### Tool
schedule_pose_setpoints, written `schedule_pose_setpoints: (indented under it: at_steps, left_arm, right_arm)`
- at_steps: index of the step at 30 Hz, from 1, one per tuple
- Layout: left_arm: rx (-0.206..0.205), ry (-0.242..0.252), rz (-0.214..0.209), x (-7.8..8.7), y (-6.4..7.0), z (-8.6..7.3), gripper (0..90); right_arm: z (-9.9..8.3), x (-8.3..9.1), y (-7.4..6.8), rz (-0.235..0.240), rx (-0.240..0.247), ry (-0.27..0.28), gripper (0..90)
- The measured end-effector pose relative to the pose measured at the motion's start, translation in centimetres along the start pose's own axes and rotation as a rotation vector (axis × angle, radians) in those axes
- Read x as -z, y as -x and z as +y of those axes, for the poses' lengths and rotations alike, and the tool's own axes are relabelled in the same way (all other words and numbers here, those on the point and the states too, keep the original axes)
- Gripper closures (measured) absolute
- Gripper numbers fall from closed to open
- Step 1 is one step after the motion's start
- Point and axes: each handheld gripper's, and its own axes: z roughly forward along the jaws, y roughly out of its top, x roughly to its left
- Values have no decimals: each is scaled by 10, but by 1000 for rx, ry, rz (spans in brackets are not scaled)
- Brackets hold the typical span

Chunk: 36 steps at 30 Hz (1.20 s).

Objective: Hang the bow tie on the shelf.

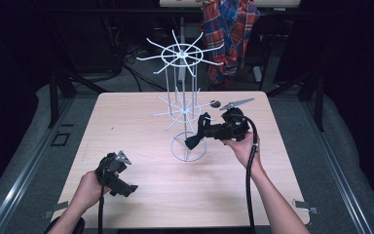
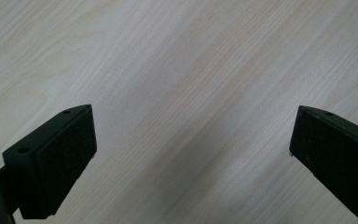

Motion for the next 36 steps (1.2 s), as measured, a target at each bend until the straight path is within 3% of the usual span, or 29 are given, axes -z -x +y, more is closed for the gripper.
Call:
schedule_pose_setpoints:
  at_steps: [6, 14, 28, 36]
  left_arm:
    - [0, 0, 1, 0, 1, 0, 5]
    - [3, 0, 2, 0, 0, 0, 5]
    - [4, -1, 0, 0, 0, 0, 5]
    - [5, -1, 2, 0, 0, 0, 5]
  right_arm:
    - [-2, 15, -3, -50, 5, -3, 412]
    - [-9, 25, 0, -76, -13, -81, 263]
    - [-32, 48, 7, -101, -17, -78, 159]
    - [-55, 55, 16, -144, -28, -155, 134]
